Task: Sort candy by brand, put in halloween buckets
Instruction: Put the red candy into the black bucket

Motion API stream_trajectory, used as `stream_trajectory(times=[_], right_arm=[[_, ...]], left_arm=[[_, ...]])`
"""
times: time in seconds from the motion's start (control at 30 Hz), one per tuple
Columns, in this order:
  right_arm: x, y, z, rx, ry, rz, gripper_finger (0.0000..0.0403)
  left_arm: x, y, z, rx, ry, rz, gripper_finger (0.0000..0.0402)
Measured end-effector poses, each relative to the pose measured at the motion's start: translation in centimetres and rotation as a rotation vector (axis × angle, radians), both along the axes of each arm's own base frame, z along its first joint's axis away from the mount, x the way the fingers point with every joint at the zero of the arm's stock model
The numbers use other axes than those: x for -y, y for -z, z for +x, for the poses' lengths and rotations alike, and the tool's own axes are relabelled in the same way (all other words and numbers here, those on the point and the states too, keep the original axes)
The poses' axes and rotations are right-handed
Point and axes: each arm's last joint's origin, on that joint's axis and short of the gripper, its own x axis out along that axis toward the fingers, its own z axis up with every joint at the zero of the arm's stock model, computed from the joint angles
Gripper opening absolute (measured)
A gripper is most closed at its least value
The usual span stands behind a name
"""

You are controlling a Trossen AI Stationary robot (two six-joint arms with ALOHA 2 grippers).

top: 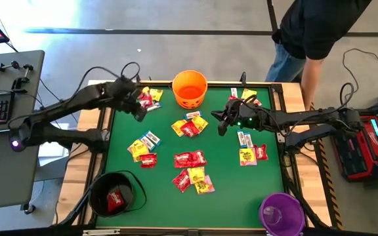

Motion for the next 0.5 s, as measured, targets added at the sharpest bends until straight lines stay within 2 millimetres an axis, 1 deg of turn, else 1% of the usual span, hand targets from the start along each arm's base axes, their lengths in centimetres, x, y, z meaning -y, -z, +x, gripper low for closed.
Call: stream_trajectory(times=[0.17, 0.3, 0.5], right_arm=[[0.1, 0.0, 0.0, -0.001, 0.018, -0.006, 0.0007], [0.1, 0.0, 0.0, -0.001, 0.031, -0.011, 0.0007], [0.1, 0.0, 0.0, -0.004, 0.031, -0.011, 0.0007]], left_arm=[[3.6, -1.2, -0.2, 0.073, 0.156, 0.013, 0.0], [6.6, -1.8, -0.5, 0.12, 0.354, 0.008, 0.0], [10.3, -2.3, -1.4, 0.174, 0.577, -0.136, 0.0]])
